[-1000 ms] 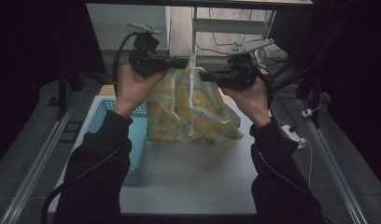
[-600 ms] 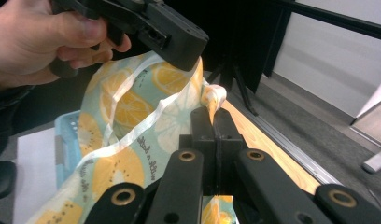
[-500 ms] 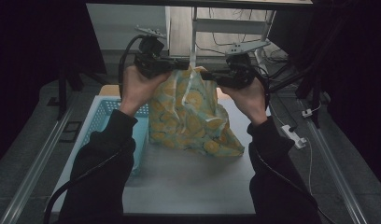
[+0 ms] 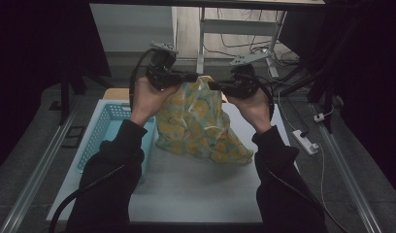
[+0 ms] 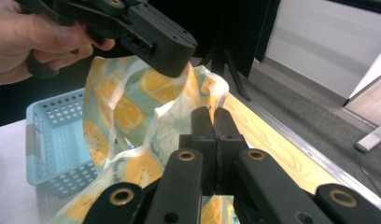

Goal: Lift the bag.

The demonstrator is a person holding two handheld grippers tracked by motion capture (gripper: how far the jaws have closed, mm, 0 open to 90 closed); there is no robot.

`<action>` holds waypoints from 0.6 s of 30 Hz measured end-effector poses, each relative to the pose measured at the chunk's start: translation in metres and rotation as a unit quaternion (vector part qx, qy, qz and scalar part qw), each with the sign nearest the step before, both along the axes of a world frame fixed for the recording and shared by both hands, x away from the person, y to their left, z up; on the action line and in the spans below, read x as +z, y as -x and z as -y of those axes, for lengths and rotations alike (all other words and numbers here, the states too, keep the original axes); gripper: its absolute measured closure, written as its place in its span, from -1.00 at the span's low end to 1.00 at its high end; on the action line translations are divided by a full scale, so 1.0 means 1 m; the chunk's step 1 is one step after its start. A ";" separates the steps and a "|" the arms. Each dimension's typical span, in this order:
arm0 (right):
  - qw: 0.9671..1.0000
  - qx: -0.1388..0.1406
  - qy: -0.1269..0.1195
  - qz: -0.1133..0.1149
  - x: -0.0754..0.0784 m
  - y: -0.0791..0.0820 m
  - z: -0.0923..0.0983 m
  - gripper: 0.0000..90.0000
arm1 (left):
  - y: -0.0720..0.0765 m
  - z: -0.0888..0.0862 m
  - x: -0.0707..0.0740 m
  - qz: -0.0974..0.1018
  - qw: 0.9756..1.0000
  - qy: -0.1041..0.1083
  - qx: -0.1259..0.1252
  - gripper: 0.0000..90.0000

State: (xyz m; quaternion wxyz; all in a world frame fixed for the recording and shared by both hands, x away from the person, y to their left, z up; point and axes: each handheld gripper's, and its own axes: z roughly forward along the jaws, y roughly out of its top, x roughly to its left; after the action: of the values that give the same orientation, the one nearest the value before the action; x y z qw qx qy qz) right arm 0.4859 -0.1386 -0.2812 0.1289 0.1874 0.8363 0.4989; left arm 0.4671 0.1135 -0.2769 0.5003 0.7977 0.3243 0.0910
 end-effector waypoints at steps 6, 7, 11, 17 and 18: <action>1.000 -0.006 0.008 -0.012 -0.018 -0.007 -0.002 0.99 | -0.005 0.000 -0.018 -0.017 1.000 -0.005 0.000 0.98; 1.000 -0.006 0.009 -0.015 -0.021 -0.008 -0.002 0.99 | -0.006 0.000 -0.022 -0.020 1.000 -0.005 0.000 0.98; 1.000 -0.005 0.011 -0.022 -0.031 -0.010 -0.004 0.99 | -0.009 0.001 -0.034 -0.030 0.999 -0.009 -0.002 0.98; 0.999 -0.005 0.012 -0.034 -0.044 -0.013 -0.004 0.98 | -0.011 0.002 -0.050 -0.043 0.999 -0.019 -0.005 0.97; 0.999 -0.006 0.012 -0.036 -0.046 -0.014 -0.004 0.97 | -0.012 0.002 -0.052 -0.044 0.999 -0.021 -0.006 0.97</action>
State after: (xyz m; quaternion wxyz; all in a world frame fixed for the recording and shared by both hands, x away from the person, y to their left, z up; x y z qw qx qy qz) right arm 0.4995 -0.1349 -0.3269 0.1041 0.2086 0.8452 0.4810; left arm 0.4790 0.1116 -0.3292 0.4691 0.8130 0.3397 0.0595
